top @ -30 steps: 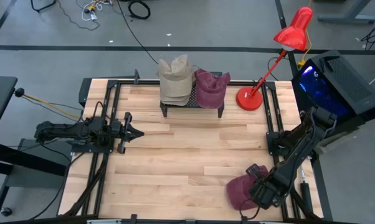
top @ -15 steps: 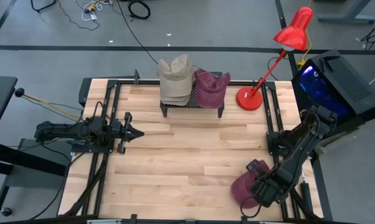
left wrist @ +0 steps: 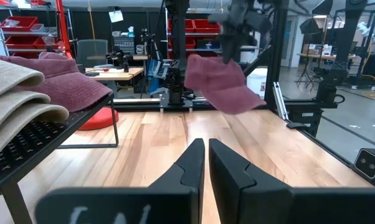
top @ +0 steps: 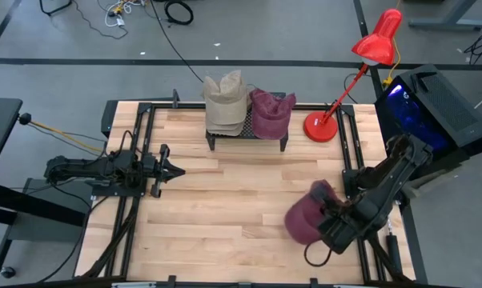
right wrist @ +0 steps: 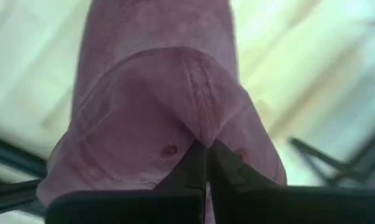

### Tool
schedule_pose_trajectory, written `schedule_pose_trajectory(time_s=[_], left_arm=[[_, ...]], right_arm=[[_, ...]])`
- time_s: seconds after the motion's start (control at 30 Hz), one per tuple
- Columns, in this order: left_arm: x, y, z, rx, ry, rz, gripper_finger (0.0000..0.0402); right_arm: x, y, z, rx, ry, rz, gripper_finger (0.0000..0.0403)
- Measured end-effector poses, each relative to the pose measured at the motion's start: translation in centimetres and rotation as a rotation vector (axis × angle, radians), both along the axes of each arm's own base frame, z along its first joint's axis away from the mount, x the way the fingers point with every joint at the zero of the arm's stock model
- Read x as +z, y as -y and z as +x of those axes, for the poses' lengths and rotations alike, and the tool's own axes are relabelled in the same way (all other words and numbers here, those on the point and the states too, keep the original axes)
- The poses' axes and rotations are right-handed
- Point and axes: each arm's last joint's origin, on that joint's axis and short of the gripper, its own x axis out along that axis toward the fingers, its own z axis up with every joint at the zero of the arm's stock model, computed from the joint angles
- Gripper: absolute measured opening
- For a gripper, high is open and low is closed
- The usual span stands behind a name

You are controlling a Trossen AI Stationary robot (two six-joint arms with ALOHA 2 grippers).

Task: Pick & Place hat
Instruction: Stack the red cap on top of the other red cap on the shelf

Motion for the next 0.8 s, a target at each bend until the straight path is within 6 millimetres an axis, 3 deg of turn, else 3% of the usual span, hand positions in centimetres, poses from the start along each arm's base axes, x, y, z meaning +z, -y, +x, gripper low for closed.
schedule_pose_trajectory(time_s=[0.43,0.8], left_arm=[[0.0,0.0,0.0,0.000,0.000,0.000,0.0030],[0.0,0.0,0.0,0.000,0.000,0.000,0.0030]], right_arm=[[5.6,4.1,3.4,0.018,0.220,-0.105,0.0000],[6.4,9.5,5.9,-0.076,0.235,-0.296,0.0000]])
